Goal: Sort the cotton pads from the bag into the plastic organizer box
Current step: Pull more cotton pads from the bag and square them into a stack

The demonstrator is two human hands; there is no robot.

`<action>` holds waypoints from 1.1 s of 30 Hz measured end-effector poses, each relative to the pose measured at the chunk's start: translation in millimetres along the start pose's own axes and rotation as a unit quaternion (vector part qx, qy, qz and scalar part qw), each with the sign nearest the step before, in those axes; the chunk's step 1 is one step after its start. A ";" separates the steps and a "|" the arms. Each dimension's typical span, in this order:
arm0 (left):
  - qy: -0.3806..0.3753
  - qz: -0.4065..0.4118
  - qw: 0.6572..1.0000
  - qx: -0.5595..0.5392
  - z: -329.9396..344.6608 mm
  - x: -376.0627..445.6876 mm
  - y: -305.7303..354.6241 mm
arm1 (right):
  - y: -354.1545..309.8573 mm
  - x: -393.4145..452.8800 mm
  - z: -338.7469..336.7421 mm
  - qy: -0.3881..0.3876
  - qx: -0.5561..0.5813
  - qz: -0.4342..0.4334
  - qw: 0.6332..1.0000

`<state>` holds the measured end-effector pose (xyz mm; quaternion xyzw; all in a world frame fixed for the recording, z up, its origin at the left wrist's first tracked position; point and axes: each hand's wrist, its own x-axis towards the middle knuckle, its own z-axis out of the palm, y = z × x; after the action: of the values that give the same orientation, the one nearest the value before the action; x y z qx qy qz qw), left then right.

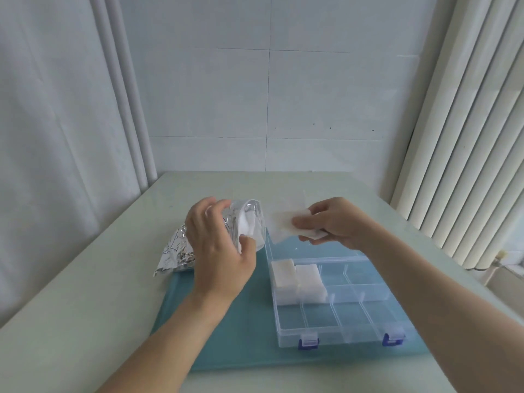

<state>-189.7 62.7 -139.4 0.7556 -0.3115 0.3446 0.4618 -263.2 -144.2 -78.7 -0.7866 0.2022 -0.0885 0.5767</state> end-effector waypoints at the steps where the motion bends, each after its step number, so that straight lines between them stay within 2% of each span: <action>1: 0.013 0.036 0.999 -0.031 -0.8 -0.3 7.5 | 2.6 -3.5 -8.0 0.001 0.015 -0.005 1.000; 3: 0.022 0.067 0.993 -0.096 0.6 3.1 23.9 | 4.3 -7.4 -21.1 -0.003 0.055 -0.018 0.998; 6: -0.017 0.039 0.989 -0.142 12.4 19.0 42.3 | -5.6 -9.6 -33.0 -0.034 0.066 -0.050 0.996; 9: -0.090 0.101 0.989 -0.066 30.0 44.1 49.8 | -22.7 -15.4 -44.6 -0.099 -0.072 -0.084 0.989; 12: -0.215 0.108 0.969 -0.059 35.5 67.9 56.5 | -37.6 -19.1 -54.2 -0.107 -0.243 -0.096 0.959; 14: -0.321 0.074 0.943 -0.050 38.5 77.5 62.4 | -44.2 -15.4 -57.5 -0.095 -0.288 -0.102 0.947; 16: -0.390 0.054 0.919 -0.031 43.5 85.3 64.0 | -49.2 -10.1 -59.4 -0.098 -0.323 -0.099 0.936; 23: -0.421 -0.010 0.900 -0.116 58.8 85.6 56.2 | -36.8 2.1 -72.3 -0.048 -0.308 -0.111 0.944; 26: -0.444 -0.080 0.876 -0.171 63.2 85.0 47.4 | -33.0 11.3 -76.8 -0.008 -0.276 -0.116 0.954; 30: -0.459 -0.167 0.818 -0.303 59.7 86.0 45.3 | -29.3 23.2 -72.2 0.033 -0.203 -0.121 0.971; 33: -0.441 -0.203 0.804 -0.344 62.8 86.1 41.3 | -27.5 28.5 -65.1 0.031 -0.157 -0.114 0.981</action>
<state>-158.7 -23.4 -70.9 0.6640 -0.4186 -0.2570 0.5637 -255.8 -205.9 -34.7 -0.8819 0.1403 -0.1452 0.4260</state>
